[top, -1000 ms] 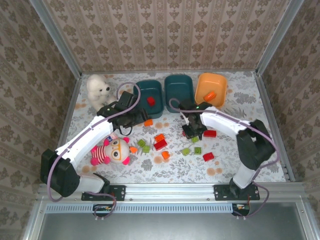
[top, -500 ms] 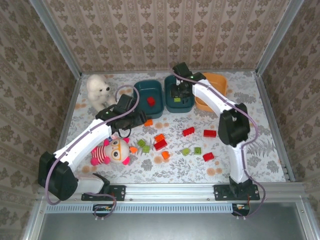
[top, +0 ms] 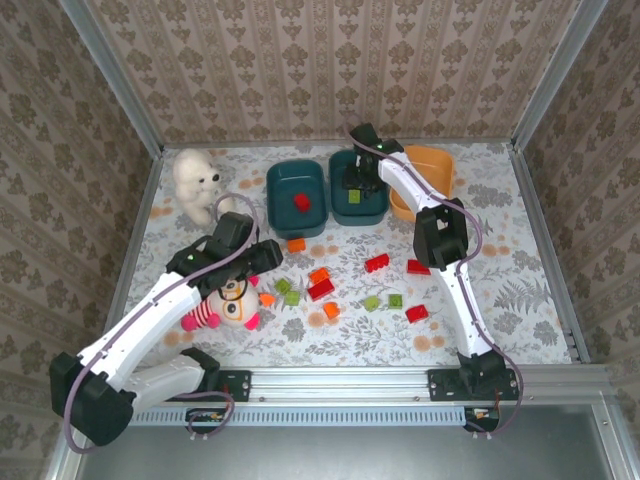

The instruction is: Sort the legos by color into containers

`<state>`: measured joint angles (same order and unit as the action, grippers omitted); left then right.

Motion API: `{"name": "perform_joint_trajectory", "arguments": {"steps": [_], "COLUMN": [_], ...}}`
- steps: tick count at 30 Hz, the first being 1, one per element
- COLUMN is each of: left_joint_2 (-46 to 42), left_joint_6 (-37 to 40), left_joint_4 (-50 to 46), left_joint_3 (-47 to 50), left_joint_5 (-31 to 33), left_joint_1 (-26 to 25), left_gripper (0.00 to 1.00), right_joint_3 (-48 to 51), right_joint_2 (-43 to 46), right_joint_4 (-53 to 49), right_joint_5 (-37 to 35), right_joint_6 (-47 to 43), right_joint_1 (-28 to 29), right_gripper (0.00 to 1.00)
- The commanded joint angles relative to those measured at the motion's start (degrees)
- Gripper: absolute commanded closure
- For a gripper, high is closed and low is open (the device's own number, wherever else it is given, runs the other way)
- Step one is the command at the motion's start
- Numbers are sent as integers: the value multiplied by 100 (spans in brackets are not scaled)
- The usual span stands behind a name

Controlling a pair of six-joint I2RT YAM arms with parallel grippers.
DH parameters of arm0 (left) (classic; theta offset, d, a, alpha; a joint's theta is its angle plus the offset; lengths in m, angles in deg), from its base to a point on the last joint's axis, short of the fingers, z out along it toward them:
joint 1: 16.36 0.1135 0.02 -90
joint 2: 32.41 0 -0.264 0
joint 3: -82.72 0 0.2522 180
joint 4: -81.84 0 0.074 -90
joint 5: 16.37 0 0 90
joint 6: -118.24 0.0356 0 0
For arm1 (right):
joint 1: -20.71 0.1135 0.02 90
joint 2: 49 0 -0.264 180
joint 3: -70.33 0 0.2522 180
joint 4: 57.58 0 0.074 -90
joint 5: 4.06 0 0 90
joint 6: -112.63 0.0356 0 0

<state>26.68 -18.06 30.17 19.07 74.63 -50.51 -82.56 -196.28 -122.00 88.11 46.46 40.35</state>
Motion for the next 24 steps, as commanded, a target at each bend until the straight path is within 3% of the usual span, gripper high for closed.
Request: {"name": "perform_joint_trajectory", "arguments": {"steps": [1, 9, 14, 18, 24], "left_joint_2": [-206, -111, 64, 238, 490], "left_joint_6": [-89, -37, 51, 138, 222], "left_joint_4": [-189, -267, -170, -81, 76], "left_joint_3": [176, 225, 222, 208, 181], "left_joint_5": [-82, -231, -327, -391, -508], "left_joint_1": [-30, 23, 56, 77, 79], "left_gripper": [36, 35, 35, 35, 35], "right_joint_3": [-181, 91, 2180, 4407, 6692], "right_joint_2": [160, 1438, 3238, 4877, 6889], "right_joint_4": [-393, -90, 1258, 2602, 3141], "right_joint_5": [128, 73, 47, 54, -84], "right_joint_6": [-81, -305, -445, -342, -172], "right_joint_1": [14, 38, 244, 416, 677], "right_gripper": [44, 44, 44, 44, 42]}}
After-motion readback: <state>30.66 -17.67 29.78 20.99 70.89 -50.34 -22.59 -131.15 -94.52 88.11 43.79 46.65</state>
